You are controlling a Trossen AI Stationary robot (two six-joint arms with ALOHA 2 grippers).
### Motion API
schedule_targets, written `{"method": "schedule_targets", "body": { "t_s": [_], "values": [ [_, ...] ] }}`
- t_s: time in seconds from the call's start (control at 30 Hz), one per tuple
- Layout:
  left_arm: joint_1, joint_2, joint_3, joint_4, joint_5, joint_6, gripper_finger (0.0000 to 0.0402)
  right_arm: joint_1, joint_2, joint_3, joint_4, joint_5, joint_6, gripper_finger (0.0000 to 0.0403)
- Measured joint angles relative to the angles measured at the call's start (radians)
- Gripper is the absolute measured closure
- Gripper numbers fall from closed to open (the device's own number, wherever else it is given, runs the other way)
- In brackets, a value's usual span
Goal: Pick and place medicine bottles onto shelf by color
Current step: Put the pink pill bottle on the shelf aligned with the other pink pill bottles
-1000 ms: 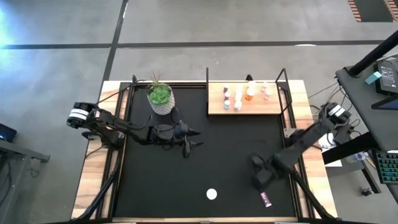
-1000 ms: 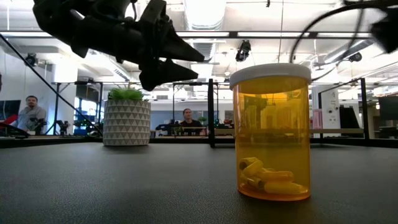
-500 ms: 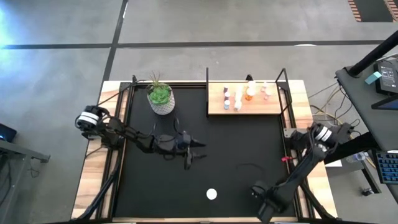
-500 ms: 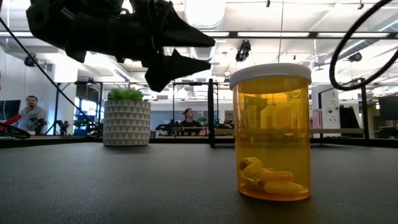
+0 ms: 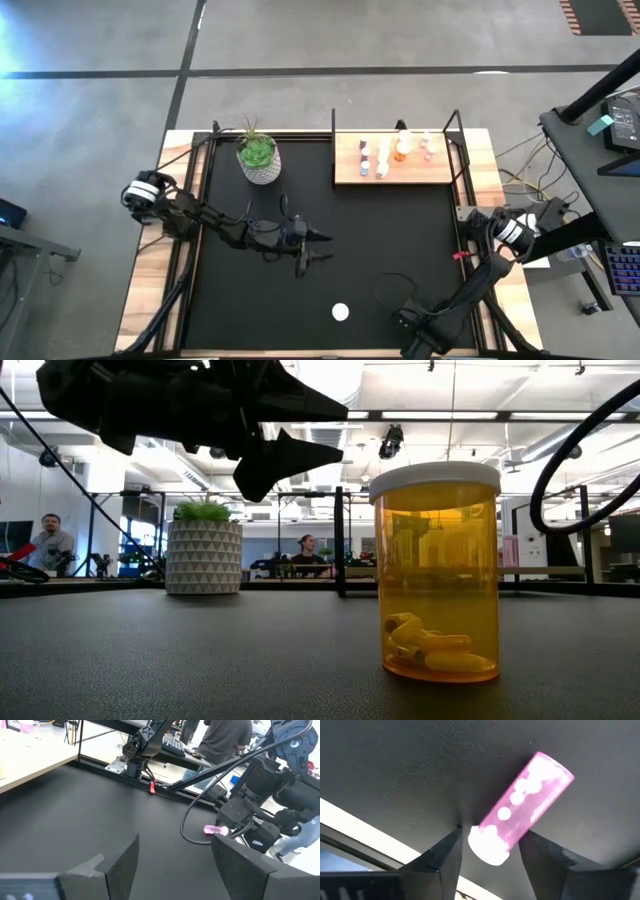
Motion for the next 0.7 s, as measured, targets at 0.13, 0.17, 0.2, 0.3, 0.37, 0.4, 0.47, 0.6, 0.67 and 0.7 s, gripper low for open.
{"method": "schedule_targets", "body": {
  "t_s": [0.13, 0.17, 0.2, 0.3, 0.37, 0.4, 0.47, 0.6, 0.67, 0.7],
  "values": [
    [0.000, 0.000, 0.000, 0.000, 0.000, 0.003, 0.0168, 0.001, -0.001, 0.000, -0.004, 0.000, 0.000, 0.0243],
    [0.000, 0.000, 0.000, 0.000, 0.000, 0.003, 0.0168, 0.001, -0.003, 0.000, -0.006, 0.000, -0.001, 0.0250],
    [0.000, -0.001, 0.000, 0.000, 0.000, 0.003, 0.0168, 0.001, -0.004, -0.001, -0.008, 0.000, -0.001, 0.0257],
    [0.000, -0.001, 0.000, 0.000, 0.000, 0.003, 0.0168, 0.000, -0.005, -0.002, -0.012, 0.000, -0.010, 0.0275],
    [0.000, -0.001, 0.000, 0.000, 0.000, 0.003, 0.0168, 0.000, -0.006, -0.002, -0.016, 0.000, -0.018, 0.0285],
    [0.000, -0.001, 0.000, 0.000, 0.000, 0.003, 0.0168, 0.000, -0.009, -0.002, -0.017, 0.001, -0.023, 0.0289],
    [0.000, -0.001, 0.000, 0.000, 0.000, 0.003, 0.0168, 0.000, -0.016, -0.002, -0.020, 0.000, -0.039, 0.0293],
    [-0.003, -0.001, 0.000, 0.000, 0.000, 0.003, 0.0168, 0.000, -0.053, 0.004, -0.056, 0.001, -0.081, 0.0294],
    [-0.009, -0.001, 0.000, 0.000, 0.000, 0.004, 0.0168, 0.000, -0.078, 0.023, -0.095, 0.002, -0.108, 0.0293],
    [-0.013, -0.002, -0.001, 0.000, 0.000, 0.010, 0.0168, 0.000, -0.091, 0.033, -0.112, 0.004, -0.127, 0.0293]
  ]
}}
